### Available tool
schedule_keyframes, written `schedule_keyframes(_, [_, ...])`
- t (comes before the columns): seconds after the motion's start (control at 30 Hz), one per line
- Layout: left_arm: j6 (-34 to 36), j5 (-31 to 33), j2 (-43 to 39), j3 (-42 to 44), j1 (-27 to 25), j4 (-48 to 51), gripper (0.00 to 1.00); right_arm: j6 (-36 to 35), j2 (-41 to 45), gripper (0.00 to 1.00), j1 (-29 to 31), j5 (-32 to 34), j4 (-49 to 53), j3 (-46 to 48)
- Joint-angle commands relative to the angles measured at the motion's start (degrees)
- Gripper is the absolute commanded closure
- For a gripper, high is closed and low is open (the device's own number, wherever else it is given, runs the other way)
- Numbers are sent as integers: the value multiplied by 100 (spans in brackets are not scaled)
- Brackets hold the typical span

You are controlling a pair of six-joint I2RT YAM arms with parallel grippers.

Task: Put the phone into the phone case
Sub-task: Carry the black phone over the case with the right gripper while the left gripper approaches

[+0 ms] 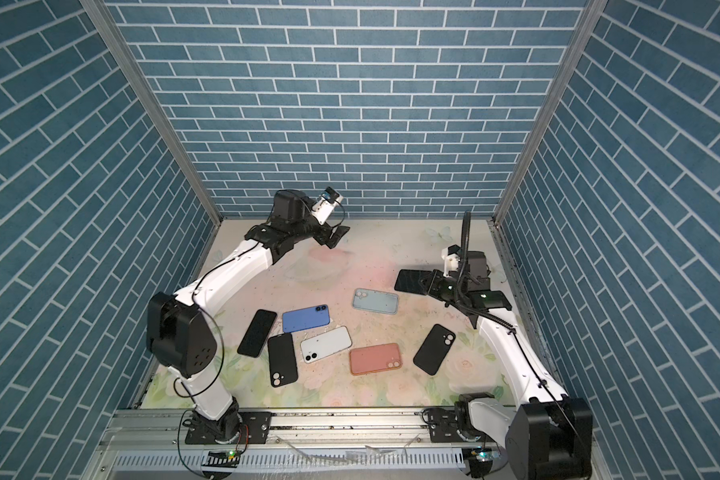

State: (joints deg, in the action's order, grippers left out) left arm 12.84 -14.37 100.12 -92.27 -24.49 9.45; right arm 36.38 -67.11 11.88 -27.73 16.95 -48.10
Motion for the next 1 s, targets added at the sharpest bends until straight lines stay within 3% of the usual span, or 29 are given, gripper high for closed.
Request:
schedule_keyframes(0.0, [-1285, -250, 265, -195, 31, 544, 0, 742, -319, 100, 383, -119, -1258, 125])
schedule_keyframes(0.13, [-2709, -1885, 616, -297, 426, 1295, 0, 1070, -873, 100, 789, -145, -1800, 141])
schedule_keyframes(0.2, [-3458, -2868, 763, 56, 598, 1091, 0, 1236, -1115, 100, 883, -180, -2100, 201])
schedule_keyframes(0.27, [-4057, -3416, 863, 585, 634, 610, 1, 1341, -1358, 100, 917, -280, -2302, 220])
schedule_keyframes(0.4, [-4316, -3395, 843, 1335, 502, 189, 1, 1440, -1718, 100, 962, -408, -2473, 161])
schedule_keyframes(0.7, [-4430, -3419, 999, 1712, 255, 470, 0, 1766, -2142, 100, 1037, -759, -2870, 291])
schedule_keyframes(0.97, [-4873, -3467, 1241, 2002, -69, 10, 0, 1985, -2421, 100, 1042, -1130, -3172, 454])
